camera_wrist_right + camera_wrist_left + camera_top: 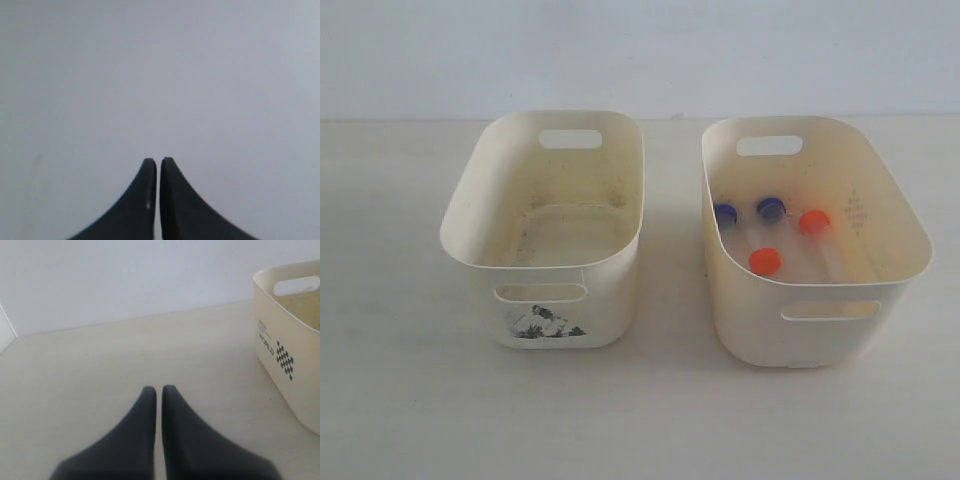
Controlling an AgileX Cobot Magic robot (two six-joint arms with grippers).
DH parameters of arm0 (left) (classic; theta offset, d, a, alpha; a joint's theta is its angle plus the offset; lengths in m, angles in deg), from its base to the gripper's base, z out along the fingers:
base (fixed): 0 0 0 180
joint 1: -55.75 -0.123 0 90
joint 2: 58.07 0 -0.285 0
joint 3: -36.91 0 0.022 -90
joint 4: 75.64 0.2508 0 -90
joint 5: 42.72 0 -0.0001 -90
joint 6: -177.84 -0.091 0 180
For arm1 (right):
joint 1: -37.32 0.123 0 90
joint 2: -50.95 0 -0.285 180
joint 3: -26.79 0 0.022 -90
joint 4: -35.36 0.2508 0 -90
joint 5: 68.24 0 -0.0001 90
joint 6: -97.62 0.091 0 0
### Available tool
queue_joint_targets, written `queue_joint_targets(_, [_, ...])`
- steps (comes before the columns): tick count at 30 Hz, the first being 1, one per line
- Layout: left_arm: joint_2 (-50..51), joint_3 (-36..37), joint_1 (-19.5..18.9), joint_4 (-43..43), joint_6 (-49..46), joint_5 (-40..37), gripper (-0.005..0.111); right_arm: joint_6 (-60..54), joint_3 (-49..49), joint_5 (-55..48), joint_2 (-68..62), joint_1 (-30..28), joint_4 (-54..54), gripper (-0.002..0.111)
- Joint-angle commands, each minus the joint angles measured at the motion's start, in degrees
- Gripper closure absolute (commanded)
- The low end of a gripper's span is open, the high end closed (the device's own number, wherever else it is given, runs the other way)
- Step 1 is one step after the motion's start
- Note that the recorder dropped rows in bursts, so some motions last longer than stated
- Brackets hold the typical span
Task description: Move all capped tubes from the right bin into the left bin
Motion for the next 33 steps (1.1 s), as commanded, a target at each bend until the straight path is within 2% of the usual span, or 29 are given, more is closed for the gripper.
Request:
queue_joint_targets(1, [-0.2,-0.2,-0.1,-0.1,0.7,0.6,0.102,-16.1,-15.3,-36.2,-8.9,-0.2,2.4,0.106])
queue_joint_targets(5, [-0.2,-0.2,-0.1,-0.1,0.7,0.6,0.102,-13.0,-24.1,-66.0,-22.6,-0.2,1.8,0.106])
queue_joint_targets(8, [-0.2,-0.2,-0.1,-0.1,0.7,0.6,0.102,-12.5,-25.0,-79.1,-31.4,-0.2,1.7,0.106])
queue_joint_targets(11, [-0.2,-0.2,-0.1,-0.1,0.7,0.6,0.102,-12.4,-25.1,-84.8,-39.1,-0.2,1.7,0.106])
queue_joint_targets(18, [-0.2,-0.2,-0.1,-0.1,0.7,0.6,0.102,-12.4,-25.1,-79.8,-52.3,-0.2,3.8,0.106])
queue_joint_targets(27, [-0.2,-0.2,-0.1,-0.1,0.7,0.6,0.102,-12.5,-25.1,-69.0,-60.6,-0.2,3.9,0.106])
queue_joint_targets(33, [-0.2,-0.2,-0.1,-0.1,0.7,0.6,0.102,-12.0,-26.3,-51.6,-66.1,-0.2,17.2,0.106])
